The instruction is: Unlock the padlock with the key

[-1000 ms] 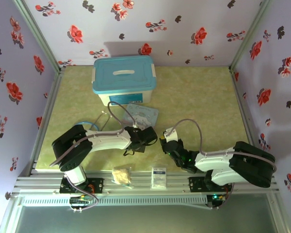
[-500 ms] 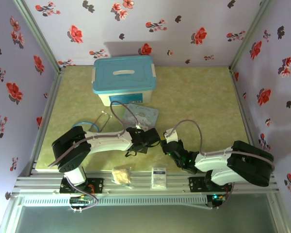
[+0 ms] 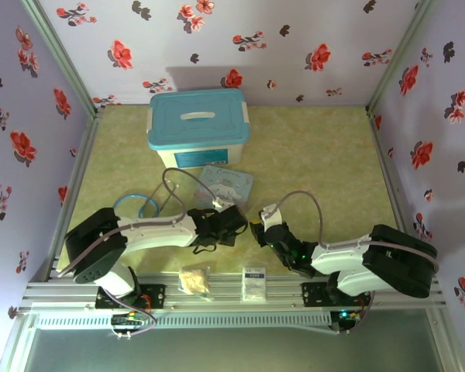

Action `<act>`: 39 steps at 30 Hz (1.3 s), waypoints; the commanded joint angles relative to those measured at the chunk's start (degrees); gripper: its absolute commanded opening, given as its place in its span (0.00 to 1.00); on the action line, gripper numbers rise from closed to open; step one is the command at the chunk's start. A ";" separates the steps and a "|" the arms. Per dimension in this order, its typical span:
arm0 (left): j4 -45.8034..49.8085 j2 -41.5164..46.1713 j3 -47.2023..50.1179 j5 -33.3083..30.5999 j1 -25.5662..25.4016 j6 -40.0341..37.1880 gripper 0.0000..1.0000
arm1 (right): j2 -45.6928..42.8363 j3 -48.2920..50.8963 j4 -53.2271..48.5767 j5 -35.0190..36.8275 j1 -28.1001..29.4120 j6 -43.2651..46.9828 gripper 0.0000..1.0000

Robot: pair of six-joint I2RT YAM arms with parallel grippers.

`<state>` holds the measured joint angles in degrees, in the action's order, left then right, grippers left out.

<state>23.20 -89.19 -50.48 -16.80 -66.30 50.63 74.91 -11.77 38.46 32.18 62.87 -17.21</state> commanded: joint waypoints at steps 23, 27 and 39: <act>-8.52 -1.15 3.29 2.51 3.81 -2.97 0.20 | 0.54 -2.91 -2.64 -1.30 0.86 -3.22 0.78; -8.73 -2.21 2.42 3.54 3.82 -3.89 0.19 | -0.21 -2.69 -2.89 -1.27 0.88 -3.51 0.78; -13.22 24.62 13.40 1.23 9.12 -3.17 0.41 | 0.85 -8.82 -7.67 -12.25 0.76 -11.79 0.74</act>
<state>12.03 -70.13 -39.33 -13.98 -59.57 47.64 75.46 -17.61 32.03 24.34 63.37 -24.29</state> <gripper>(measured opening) 0.403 0.744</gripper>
